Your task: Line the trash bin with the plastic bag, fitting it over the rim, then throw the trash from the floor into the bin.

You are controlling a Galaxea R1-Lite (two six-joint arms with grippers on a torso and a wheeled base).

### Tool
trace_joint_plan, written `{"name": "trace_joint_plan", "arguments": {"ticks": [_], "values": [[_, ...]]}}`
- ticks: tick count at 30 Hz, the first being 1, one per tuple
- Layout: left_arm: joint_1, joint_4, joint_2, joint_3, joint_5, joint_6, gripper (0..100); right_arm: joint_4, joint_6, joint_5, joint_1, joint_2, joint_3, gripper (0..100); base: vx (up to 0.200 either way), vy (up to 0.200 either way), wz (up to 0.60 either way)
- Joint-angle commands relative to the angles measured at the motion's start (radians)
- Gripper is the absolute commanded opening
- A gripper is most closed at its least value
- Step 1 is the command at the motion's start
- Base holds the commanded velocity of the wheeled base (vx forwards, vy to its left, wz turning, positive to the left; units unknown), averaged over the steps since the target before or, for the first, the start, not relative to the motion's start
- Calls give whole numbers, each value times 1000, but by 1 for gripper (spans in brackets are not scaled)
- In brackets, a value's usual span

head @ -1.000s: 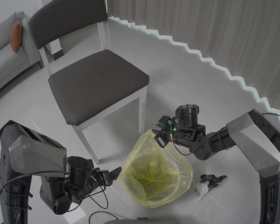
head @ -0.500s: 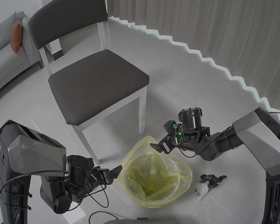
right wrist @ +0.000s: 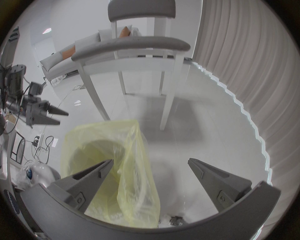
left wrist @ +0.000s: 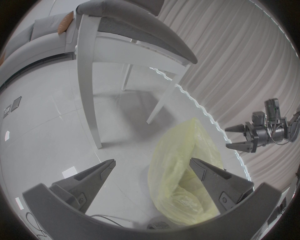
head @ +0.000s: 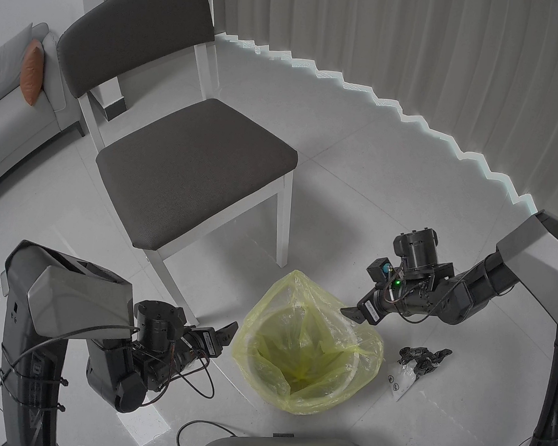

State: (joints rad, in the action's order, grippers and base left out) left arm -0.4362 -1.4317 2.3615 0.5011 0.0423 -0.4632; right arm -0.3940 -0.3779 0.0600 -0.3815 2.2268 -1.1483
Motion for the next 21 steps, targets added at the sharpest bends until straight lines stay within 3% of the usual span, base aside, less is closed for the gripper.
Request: {"name": "trace_joint_plan", "arguments": {"ticks": [1, 21], "values": [[33, 22, 38, 45, -18, 3, 100, 1, 4, 0, 36, 25, 9, 100, 0, 0, 0], [-15, 77, 12, 109, -61, 6, 100, -2, 5, 0, 90, 143, -30, 100, 0, 0, 0]]}}
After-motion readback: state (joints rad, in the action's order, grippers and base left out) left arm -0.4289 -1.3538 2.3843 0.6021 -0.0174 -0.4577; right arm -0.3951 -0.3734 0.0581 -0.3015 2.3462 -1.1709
